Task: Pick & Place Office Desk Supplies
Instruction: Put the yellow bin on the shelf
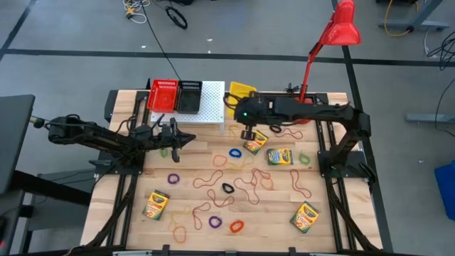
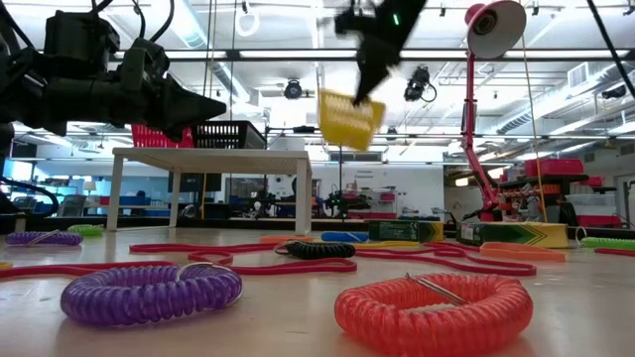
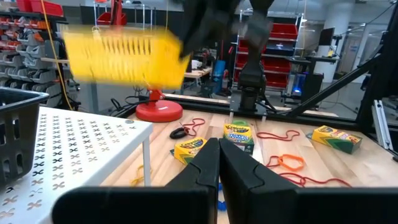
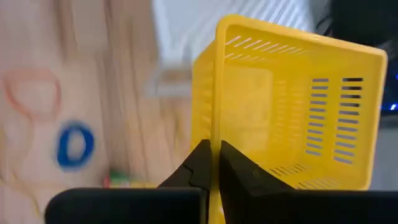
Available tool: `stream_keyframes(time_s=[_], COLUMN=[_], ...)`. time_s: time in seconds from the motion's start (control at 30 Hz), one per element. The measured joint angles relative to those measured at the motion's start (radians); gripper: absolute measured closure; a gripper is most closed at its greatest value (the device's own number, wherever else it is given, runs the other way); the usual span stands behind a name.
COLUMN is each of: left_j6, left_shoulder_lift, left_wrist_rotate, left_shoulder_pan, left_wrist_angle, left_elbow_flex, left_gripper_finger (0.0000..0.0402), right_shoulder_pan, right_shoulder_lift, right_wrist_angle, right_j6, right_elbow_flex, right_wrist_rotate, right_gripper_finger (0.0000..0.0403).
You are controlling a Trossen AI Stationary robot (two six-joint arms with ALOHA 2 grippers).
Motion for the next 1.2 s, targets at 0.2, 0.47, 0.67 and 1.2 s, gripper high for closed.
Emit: stream_keyframes(time_s=[0.2,0.47,0.67,1.2], left_j6=[0.000,0.000,0.000,0.000], left_shoulder_lift=[0.000,0.000,0.000,0.000], left_wrist_rotate=[0.000,0.000,0.000,0.000], left_shoulder_pan=[0.000,0.000,0.000,0.000], left_wrist_angle=[0.000,-0.005,-0.007,-0.008], left_elbow_flex=[0.000,0.000,0.000,0.000], left_gripper_finger=[0.0391,0.0391,0.0391,0.0391], right_shoulder_pan=[0.019,-0.005,-0.011,-0.020], right_shoulder_lift=[0.050,0.194,0.229,0.242], right_wrist_angle=[0.085,0.155,0.213,0.246], right_j6=[-0.031,-0.097,-0.102,-0.102], right_elbow_flex=[0.135,0.166,0.166,0.167], right_wrist_rotate=[0.002,-0.009,-0.009,-0.059], right_gripper_finger=[0.0391,0.0387,0.0386,0.0385])
